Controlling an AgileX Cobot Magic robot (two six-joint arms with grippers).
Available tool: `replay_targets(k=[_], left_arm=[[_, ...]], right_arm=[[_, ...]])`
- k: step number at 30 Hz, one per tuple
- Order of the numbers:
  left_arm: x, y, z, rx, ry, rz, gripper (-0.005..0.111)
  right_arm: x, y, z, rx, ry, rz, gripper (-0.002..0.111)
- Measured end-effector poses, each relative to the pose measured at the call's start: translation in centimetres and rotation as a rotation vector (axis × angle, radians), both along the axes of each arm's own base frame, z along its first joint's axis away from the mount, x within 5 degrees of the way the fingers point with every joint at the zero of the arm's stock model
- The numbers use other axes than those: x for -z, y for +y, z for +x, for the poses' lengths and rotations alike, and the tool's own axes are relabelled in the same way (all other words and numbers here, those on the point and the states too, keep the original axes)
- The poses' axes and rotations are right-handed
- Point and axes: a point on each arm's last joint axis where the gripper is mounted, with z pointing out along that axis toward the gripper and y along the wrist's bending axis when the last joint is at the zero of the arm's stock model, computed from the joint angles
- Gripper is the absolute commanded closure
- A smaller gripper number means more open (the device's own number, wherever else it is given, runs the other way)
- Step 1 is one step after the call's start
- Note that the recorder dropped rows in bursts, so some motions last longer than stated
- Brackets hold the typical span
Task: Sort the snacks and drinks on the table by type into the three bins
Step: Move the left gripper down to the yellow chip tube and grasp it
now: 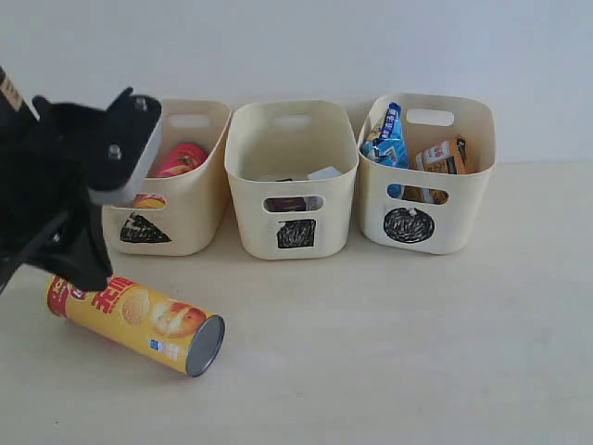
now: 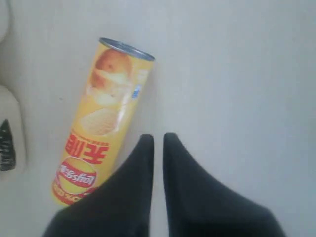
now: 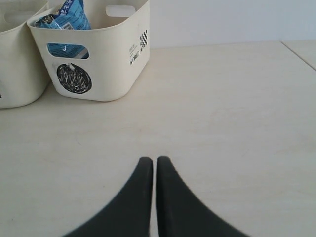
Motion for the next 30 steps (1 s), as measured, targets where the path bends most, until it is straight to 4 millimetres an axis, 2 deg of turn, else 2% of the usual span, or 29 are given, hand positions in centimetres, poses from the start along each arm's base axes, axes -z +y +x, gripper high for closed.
replay_targets(k=[2,4,8,10,12,20,25,30], left_arm=[[0.9,0.3,-0.3,0.009,0.02,0.033,0.09],[1.7,0.6,-0.4,0.018,0.026,0.07,0.076],[3.0,0.9,-0.5,0.027,0.013,0.097,0.037],[3.7,0.9,-0.4,0.044,-0.009,0.098,0.025],[4.3,0.9,-0.3,0.061,-0.041,0.088,0.021],[6.7,0.9,1.1,0.194,-0.233,0.131,0.021],[9.6,0.6,2.4,0.245,-0.197,0.199,0.021],[12.8,-0.3,3.9,0.271,-0.195,0.194,0.021]], right_arm=[[0.0,0.0,0.0,0.0,0.0,0.0,0.108],[0.0,0.0,0.0,0.0,0.0,0.0,0.108],[0.0,0.0,0.0,0.0,0.0,0.0,0.108],[0.0,0.0,0.0,0.0,0.0,0.0,0.108],[0.0,0.0,0.0,0.0,0.0,0.0,0.108],[0.0,0.0,0.0,0.0,0.0,0.0,0.108],[0.0,0.0,0.0,0.0,0.0,0.0,0.108],[0.0,0.0,0.0,0.0,0.0,0.0,0.108]])
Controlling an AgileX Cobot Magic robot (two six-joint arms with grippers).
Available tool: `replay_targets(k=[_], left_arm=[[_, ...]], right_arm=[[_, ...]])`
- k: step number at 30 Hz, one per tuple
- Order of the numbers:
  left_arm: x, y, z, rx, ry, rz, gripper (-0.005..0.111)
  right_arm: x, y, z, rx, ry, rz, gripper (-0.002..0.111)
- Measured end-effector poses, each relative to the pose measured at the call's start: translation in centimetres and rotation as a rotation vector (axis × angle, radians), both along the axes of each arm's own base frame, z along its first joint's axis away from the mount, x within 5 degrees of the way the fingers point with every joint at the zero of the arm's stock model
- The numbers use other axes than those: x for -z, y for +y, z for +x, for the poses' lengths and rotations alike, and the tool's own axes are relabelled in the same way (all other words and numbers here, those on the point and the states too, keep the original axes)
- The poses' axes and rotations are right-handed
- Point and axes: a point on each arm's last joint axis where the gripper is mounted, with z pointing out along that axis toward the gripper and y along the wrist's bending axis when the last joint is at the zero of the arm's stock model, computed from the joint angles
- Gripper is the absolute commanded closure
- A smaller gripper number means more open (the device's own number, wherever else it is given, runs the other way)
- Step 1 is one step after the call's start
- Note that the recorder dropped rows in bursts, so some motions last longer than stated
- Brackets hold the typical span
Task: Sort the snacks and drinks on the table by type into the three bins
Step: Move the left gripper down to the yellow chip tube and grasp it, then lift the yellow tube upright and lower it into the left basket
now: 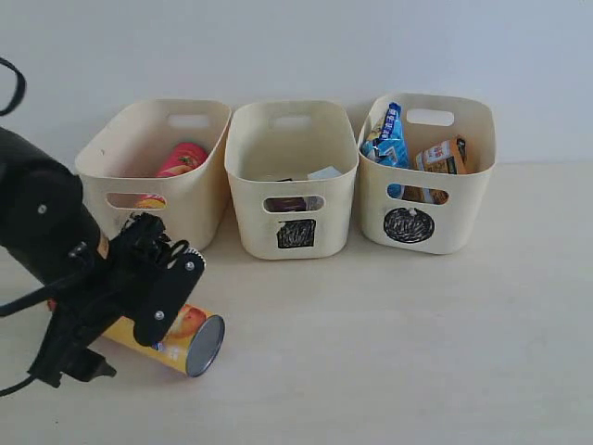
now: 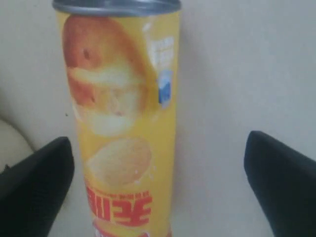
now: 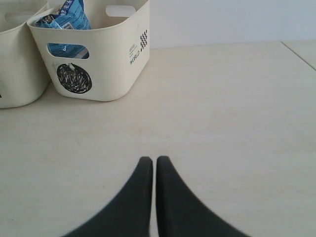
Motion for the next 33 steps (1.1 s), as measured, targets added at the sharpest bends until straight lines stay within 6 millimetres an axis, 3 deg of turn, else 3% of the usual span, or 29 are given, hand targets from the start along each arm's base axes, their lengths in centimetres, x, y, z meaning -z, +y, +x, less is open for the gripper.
replay_targets(k=[9,11,13,20,25,33], left_arm=[[4.0,-0.9,2.0,0.049,-0.067,0.005,0.022],[4.4,-0.8,2.3,0.047,-0.076,0.024,0.026],[4.8,-0.8,2.3,0.038,-0.073,0.032,0.039],[4.9,-0.8,2.4,-0.039,-0.078,0.006,0.103],[2.8,-0.6,2.2,-0.105,-0.115,-0.036,0.102],[-4.7,0.1,1.0,-0.29,-0.274,-0.236,0.103]], right_arm=[[0.0,0.0,0.0,0.0,0.0,0.0,0.108],[0.0,0.0,0.0,0.0,0.0,0.0,0.108],[0.0,0.0,0.0,0.0,0.0,0.0,0.108],[0.0,0.0,0.0,0.0,0.0,0.0,0.108],[0.0,0.0,0.0,0.0,0.0,0.0,0.108],[0.0,0.0,0.0,0.0,0.002,0.0,0.108]])
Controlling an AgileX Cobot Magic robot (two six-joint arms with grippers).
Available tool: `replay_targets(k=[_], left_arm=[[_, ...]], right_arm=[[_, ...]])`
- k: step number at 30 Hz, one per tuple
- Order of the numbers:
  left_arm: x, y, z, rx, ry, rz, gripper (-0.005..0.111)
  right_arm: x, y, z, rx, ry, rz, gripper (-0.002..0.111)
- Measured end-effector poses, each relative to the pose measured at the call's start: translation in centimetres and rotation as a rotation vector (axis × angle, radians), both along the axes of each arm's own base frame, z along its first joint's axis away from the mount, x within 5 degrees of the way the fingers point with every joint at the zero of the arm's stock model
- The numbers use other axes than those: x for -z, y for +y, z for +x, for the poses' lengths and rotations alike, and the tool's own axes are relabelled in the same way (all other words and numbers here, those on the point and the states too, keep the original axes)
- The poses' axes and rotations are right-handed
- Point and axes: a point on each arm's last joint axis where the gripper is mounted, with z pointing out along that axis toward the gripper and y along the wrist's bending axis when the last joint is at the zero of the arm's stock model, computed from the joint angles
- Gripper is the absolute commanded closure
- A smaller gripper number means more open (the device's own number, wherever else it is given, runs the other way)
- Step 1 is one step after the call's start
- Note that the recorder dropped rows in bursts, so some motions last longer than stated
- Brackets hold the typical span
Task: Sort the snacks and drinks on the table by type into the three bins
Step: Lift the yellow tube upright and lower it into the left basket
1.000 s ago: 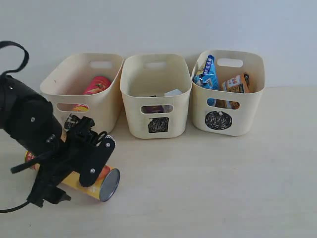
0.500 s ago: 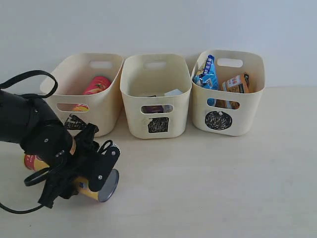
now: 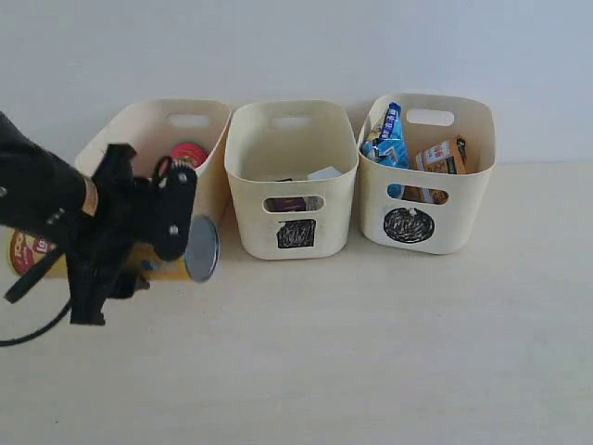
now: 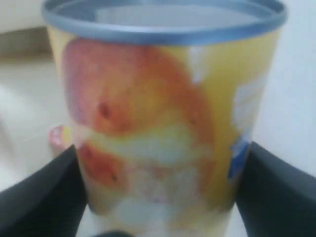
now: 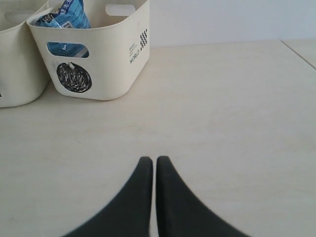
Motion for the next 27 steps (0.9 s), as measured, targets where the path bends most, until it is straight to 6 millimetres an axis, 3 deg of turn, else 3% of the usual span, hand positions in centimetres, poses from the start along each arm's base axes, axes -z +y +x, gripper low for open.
replay_targets(k=[8,14,18,22,27], left_arm=[[-8.8,0.4,0.0,-0.253,-0.232,-0.453,0.103],[-12.7,0.8,1.6,-0.426,-0.31,-0.818,0.103],[-13.3,2.1,4.3,-0.599,-0.305,-1.078,0.103],[-12.5,3.1,7.4,-0.676,-0.303,-1.286,0.103],[-10.4,4.1,11.5,-0.754,-0.29,-1.359,0.103]], right_arm=[[0.0,0.0,0.0,0.0,0.004,0.0,0.108],[0.0,0.0,0.0,0.001,0.004,0.004,0.108],[0.1,0.0,0.0,0.001,0.006,0.004,0.108],[0.1,0.0,0.0,0.001,0.006,0.004,0.108],[0.1,0.0,0.0,0.001,0.006,0.004,0.108]])
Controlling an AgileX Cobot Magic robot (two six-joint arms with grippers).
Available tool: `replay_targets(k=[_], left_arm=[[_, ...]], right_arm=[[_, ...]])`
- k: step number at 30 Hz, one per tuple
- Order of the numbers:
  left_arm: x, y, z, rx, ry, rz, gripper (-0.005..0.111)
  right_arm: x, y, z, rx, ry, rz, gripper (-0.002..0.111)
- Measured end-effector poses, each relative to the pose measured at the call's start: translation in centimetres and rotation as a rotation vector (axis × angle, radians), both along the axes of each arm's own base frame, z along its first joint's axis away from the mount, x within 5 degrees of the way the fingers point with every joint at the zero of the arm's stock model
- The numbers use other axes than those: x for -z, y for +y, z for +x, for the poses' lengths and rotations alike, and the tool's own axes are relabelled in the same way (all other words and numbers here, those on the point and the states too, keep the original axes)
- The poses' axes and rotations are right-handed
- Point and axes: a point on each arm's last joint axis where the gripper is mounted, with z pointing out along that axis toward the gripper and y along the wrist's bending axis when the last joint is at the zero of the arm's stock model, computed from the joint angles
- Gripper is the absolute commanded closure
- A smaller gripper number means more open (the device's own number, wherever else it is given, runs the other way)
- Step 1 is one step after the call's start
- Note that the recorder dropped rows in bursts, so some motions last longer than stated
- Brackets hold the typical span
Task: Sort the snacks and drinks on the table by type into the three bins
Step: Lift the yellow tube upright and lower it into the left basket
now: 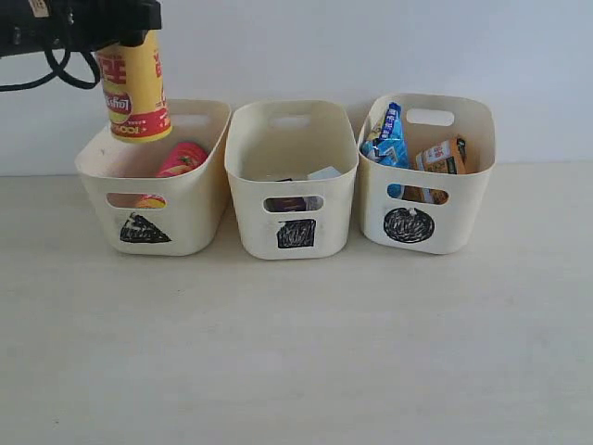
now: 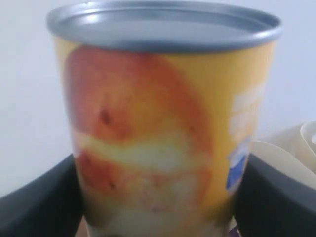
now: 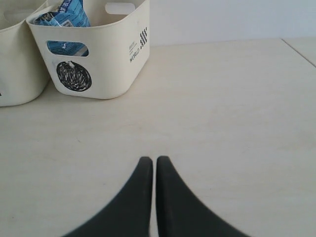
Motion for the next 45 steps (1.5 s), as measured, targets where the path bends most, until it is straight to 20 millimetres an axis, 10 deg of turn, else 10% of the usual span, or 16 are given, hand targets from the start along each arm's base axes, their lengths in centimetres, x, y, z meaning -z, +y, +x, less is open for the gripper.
replay_targets(k=[5,13,18,40,43,45], left_arm=[[3.5,0.1,4.4,-0.058,0.108,0.0,0.102],[7.9,-0.3,7.4,-0.086,0.215,0.031,0.042],[8.2,-0.1,7.9,-0.11,0.255,0.048,0.026],[0.7,-2.5,6.5,-0.107,0.406,0.196,0.028],[-0.6,-2.2,5.8,-0.113,0.405,0.192,0.044],[-1.7,-1.9,4.9,-0.115,0.416,0.212,0.074]], right_arm=[[0.0,0.0,0.0,0.0,0.0,0.0,0.108],[0.0,0.0,0.0,0.001,0.0,0.002,0.108],[0.0,0.0,0.0,0.001,0.0,0.002,0.108],[0.0,0.0,0.0,0.001,0.0,0.004,0.108],[0.0,0.0,0.0,0.001,0.0,0.004,0.108],[0.0,0.0,0.0,0.001,0.0,0.004,0.108]])
